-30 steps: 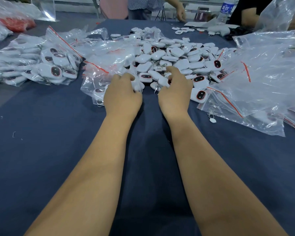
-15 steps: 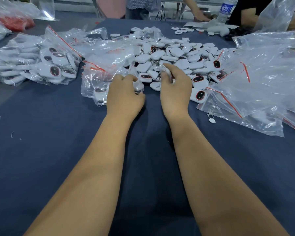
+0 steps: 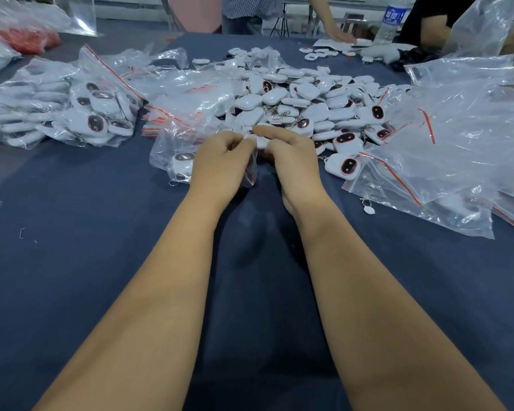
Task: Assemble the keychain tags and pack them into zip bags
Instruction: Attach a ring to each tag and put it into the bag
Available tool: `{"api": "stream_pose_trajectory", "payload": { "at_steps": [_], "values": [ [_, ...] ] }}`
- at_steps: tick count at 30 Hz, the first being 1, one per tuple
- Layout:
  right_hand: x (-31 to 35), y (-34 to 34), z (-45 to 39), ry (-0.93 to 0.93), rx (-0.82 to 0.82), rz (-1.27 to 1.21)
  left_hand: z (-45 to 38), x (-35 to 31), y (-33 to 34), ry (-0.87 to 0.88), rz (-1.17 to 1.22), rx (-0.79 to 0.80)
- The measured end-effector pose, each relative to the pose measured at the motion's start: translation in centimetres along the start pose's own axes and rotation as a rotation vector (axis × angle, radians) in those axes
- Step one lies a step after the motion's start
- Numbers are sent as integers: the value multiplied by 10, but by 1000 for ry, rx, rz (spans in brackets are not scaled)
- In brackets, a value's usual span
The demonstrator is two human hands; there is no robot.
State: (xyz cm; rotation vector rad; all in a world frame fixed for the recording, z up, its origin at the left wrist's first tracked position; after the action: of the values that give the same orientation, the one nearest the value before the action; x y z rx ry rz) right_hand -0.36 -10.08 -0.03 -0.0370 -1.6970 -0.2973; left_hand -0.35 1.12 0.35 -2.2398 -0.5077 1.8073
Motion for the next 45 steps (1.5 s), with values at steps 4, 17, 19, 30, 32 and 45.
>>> {"api": "stream_pose_trajectory", "payload": {
  "at_steps": [4,17,19,30,32,45],
  "values": [
    [1,-2,0,-18,-34,-50,-2,2,0,2,-37,-10],
    [-3,-2,-1,-20,47,-25,-2,7,3,54,-163,5],
    [-4,-2,-1,-17,30,-35,-2,6,3,50,-141,-3],
    [-3,-1,0,-5,53,-29,-2,3,1,4,94,-22],
    [-2,-1,1,-3,59,-24,-3,4,2,-14,99,-29],
    [-3,-3,1,3,75,-12,-4,6,3,41,96,59]
  ]
}}
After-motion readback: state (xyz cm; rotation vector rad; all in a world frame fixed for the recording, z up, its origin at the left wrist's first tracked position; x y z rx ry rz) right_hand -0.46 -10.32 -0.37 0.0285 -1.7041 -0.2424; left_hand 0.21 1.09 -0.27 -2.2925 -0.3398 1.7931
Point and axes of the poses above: each hand's wrist, its own z-axis away from the middle knuckle, its own y-axis out of the palm, x = y × z, the point moved 1 cm from there along -z, towards the middle knuckle, and after that the axes turned 5 degrees about -z, right-handed, at the moved point
